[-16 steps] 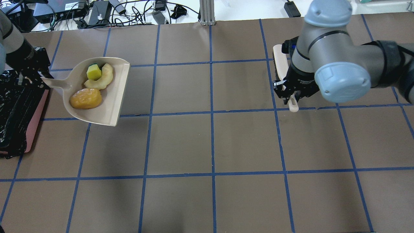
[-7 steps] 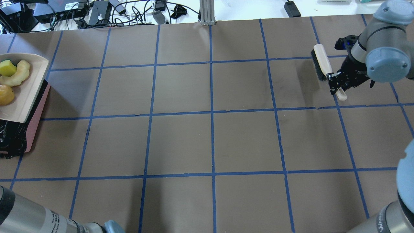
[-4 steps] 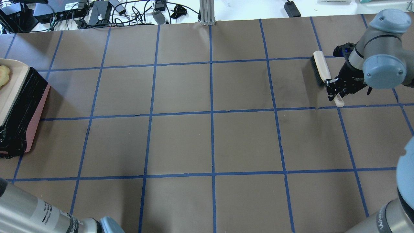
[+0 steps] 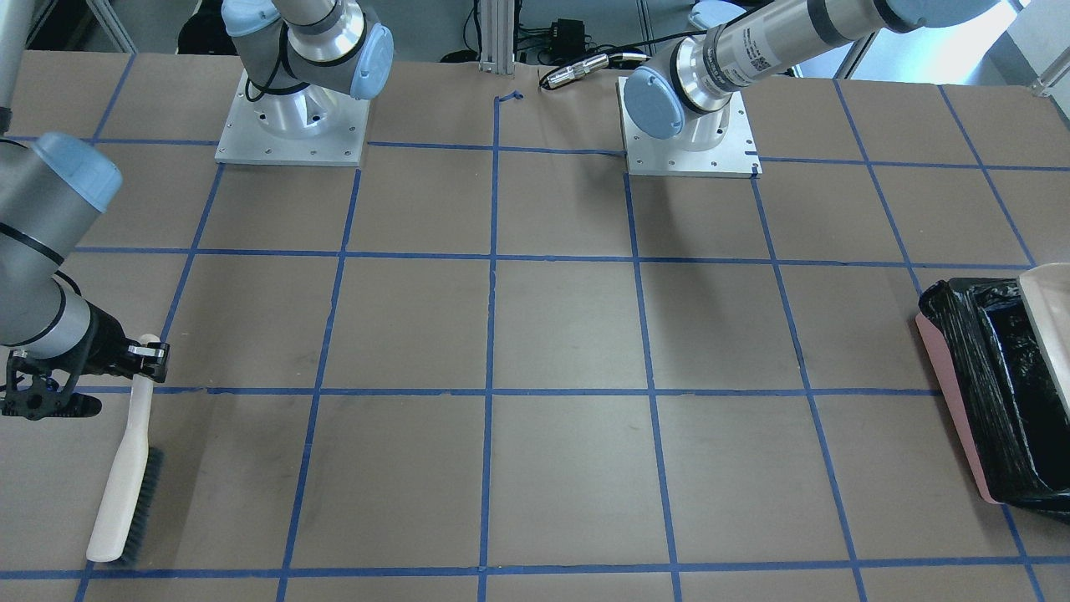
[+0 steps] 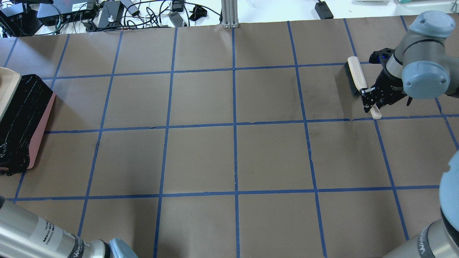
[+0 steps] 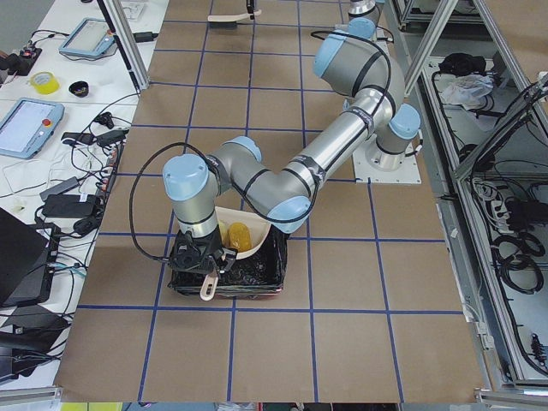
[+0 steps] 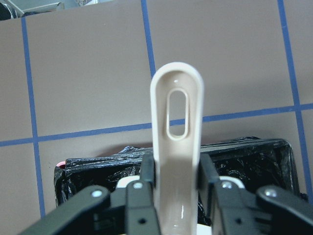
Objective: Sweep and dump trash into bin
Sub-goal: 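Tip the dustpan over the black bin with the left gripper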
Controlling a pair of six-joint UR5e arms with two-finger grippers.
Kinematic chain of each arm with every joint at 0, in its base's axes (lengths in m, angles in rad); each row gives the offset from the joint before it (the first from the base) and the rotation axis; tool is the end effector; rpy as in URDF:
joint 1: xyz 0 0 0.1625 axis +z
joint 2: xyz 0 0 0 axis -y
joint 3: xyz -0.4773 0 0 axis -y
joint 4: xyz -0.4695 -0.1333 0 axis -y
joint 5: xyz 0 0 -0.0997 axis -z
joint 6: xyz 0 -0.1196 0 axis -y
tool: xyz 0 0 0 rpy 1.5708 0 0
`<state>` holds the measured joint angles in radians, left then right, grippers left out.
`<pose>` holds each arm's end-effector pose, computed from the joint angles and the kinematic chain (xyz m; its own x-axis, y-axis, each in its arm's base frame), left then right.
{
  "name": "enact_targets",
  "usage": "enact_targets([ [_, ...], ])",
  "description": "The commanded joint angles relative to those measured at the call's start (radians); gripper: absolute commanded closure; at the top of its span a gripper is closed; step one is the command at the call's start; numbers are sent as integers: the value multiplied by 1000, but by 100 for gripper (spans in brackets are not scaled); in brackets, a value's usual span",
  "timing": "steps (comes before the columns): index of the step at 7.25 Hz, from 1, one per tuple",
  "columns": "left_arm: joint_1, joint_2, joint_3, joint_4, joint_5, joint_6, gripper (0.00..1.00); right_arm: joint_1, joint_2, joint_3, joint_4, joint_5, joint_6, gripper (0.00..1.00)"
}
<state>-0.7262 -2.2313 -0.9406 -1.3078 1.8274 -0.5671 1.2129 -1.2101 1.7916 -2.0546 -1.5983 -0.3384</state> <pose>0.5940 -0.6652 0.4356 -0.1140 -0.9899 -0.0844 -0.9352 0.1356 -0.3272 -0.1053 -0.6528 0.2225 -0.9998 0.0185 -0.0066 0.0177 0.9947 0.1011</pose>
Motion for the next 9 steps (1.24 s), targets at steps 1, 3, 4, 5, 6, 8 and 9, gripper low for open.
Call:
enact_targets([
  [1,5,-34,-12,118,64,4,100,-1,-6,0,4,0,2,100],
  [3,4,-48,-21,165,156,-13,100,-1,-20,3,16,-2,4,100],
  [4,2,-47,-71,282,159,-11,100,-1,-35,30,7,-2,10,100],
  [5,-5,-35,-133,373,194,-11,100,-1,-39,50,-1,-2,7,100],
  [6,-22,-24,-173,408,282,-8,100,-1,-39,51,-28,0,-4,100],
  [8,-73,11,-211,420,402,15,100,-1,-34,51,-32,0,-10,100],
  [9,-94,21,-227,464,453,57,100,-1,-34,51,-32,0,-10,100],
])
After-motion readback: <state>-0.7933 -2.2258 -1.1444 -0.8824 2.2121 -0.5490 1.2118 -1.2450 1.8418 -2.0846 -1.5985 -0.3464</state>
